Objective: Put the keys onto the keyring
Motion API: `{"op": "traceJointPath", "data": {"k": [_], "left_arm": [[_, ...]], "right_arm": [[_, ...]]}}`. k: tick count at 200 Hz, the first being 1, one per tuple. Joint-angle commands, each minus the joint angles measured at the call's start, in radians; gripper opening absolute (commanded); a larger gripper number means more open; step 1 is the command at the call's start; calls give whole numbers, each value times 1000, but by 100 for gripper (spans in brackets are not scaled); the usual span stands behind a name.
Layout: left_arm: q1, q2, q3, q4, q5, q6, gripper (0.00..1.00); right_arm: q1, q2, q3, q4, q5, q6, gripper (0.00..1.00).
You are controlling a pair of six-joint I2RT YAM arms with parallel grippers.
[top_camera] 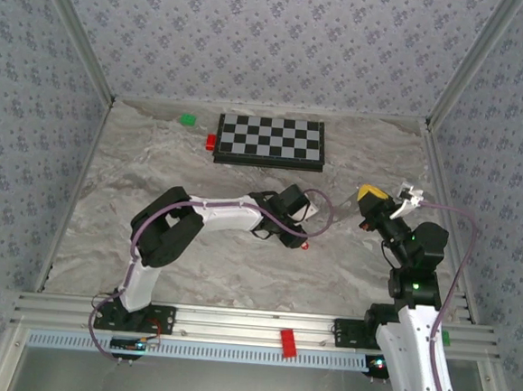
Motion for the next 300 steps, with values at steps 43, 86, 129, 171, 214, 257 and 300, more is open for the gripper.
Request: {"op": "traceJointPath", "data": {"k": [43, 86, 129, 171, 214, 257, 300], "left_arm": [[-10, 30, 43, -67, -70, 40, 33], [-6, 1, 27, -55, -76, 32, 16], [13, -64, -11, -32, -62, 10, 3], [84, -218, -145, 6, -22, -37, 0], [147, -400, -322, 25, -7, -77, 0], [182, -546, -512, 26, -92, -121, 0], [194, -621, -653, 66, -108, -182, 0]], "right_arm": [[-11, -9, -5, 33, -35, 25, 0], [-14, -8, -8, 43, -38, 34, 0], [-13, -2, -13, 57, -44, 39, 0], [-9, 33, -16, 107, -68, 61, 0], [61, 116, 4, 167, -88, 57, 0], [268, 252, 73, 161, 2, -53, 0], [401, 458, 162, 210, 17, -106, 0]]}}
